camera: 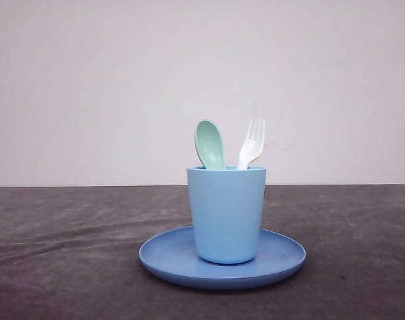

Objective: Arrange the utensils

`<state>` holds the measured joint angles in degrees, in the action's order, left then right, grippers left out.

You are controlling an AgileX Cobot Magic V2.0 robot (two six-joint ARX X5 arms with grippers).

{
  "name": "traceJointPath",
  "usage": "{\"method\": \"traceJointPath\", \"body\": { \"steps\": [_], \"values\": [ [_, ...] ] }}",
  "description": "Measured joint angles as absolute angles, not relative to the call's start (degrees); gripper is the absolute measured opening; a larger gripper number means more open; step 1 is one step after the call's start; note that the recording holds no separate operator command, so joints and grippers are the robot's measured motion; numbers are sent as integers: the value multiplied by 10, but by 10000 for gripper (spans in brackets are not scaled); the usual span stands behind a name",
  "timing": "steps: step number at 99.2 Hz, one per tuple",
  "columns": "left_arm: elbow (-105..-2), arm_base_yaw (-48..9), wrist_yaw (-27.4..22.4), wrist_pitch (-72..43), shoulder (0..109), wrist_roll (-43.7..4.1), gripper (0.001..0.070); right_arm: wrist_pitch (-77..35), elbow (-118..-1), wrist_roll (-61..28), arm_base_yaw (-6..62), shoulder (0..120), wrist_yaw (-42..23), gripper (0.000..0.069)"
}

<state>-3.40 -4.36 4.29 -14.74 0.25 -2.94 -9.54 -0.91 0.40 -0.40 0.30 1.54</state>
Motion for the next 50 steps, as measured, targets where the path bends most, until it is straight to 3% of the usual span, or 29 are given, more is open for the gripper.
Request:
{"method": "traceJointPath", "body": {
  "steps": [50],
  "values": [
    [-34,-44,43,-147,3,-30,25,-95,-9,4,-4,3,15,2]
  ]
}}
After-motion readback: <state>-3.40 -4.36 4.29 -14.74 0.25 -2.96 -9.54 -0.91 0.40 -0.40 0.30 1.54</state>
